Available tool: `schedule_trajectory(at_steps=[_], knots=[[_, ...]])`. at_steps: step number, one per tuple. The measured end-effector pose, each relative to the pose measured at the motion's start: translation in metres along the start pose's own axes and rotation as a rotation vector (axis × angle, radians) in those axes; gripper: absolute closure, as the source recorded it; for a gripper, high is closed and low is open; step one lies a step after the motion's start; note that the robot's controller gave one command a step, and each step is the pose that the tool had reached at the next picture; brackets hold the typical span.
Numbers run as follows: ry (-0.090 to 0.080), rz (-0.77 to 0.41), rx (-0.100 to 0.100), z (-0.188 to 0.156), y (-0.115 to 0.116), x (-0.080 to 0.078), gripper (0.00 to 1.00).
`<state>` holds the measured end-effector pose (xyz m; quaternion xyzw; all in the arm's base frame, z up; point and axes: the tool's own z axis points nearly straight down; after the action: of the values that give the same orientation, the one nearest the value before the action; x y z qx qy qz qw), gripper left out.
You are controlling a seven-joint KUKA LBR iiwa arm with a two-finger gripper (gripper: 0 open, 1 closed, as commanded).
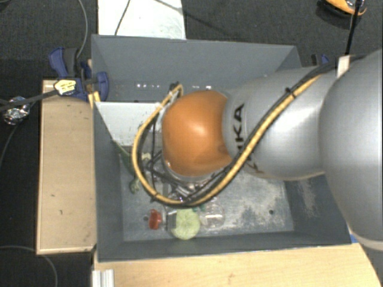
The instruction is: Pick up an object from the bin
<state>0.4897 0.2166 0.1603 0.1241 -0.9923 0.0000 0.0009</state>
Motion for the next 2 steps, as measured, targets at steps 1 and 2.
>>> schedule_trajectory(at_steps=[1, 2], knots=[[-0.004, -0.125, -0.001, 0.025, 0.013, 0.006, 0.00], [-0.002, -0.329, -0.001, 0.035, -0.048, 0.024, 0.00]])
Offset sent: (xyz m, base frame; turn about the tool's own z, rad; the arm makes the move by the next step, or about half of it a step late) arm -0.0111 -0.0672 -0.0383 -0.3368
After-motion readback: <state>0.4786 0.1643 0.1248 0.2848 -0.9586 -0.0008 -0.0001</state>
